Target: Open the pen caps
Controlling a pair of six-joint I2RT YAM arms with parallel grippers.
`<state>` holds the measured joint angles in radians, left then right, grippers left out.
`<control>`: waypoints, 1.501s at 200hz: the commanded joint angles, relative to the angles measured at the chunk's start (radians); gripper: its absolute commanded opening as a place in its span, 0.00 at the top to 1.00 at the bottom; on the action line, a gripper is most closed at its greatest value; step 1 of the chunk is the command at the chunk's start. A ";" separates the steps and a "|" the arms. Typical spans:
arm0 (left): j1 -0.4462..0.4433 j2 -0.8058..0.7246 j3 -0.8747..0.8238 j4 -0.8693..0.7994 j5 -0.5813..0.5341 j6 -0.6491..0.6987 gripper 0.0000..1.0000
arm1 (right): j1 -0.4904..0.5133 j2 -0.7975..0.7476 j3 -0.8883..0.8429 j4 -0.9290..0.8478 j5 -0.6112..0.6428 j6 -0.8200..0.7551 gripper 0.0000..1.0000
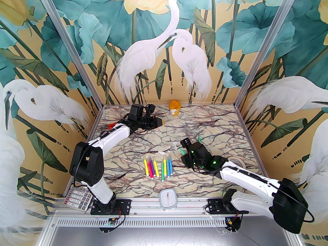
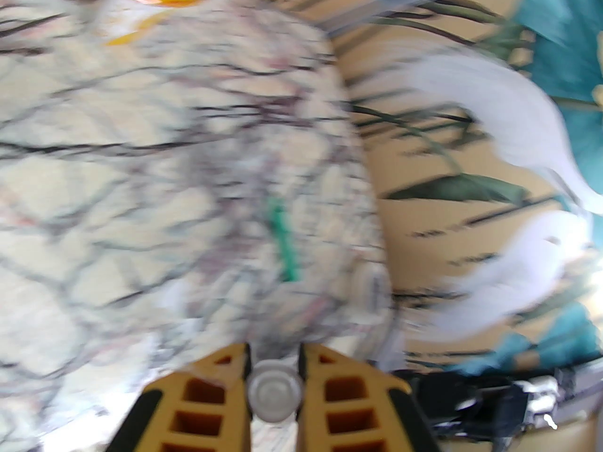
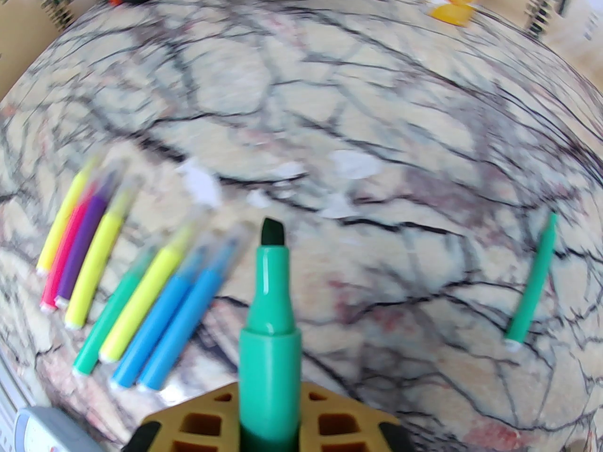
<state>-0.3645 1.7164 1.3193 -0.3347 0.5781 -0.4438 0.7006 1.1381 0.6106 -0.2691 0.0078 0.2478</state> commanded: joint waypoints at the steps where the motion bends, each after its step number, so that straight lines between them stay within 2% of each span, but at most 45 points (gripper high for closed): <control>1: 0.003 -0.045 0.014 -0.221 -0.221 0.144 1.00 | -0.060 0.024 0.052 -0.013 0.043 0.047 1.00; 59: 0.017 -0.041 0.004 -0.395 -0.541 0.253 1.00 | -0.157 0.217 0.199 -0.074 0.135 0.141 1.00; 88: 0.053 -0.026 -0.026 -0.414 -0.616 0.279 1.00 | -0.192 0.317 0.265 -0.104 0.178 0.166 1.00; 150: 0.138 0.013 -0.110 -0.370 -0.653 0.273 1.00 | -0.258 0.489 0.373 -0.111 0.196 0.209 1.00; 215: 0.156 0.117 -0.099 -0.343 -0.612 0.270 1.00 | -0.268 0.626 0.442 -0.134 0.201 0.200 0.96; 300: 0.157 0.175 -0.083 -0.348 -0.567 0.275 0.88 | -0.279 0.704 0.466 -0.157 0.220 0.208 0.88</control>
<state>-0.2150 1.8656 1.2175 -0.6903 -0.0242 -0.1860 0.4290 1.8244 1.0515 -0.4049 0.1921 0.4343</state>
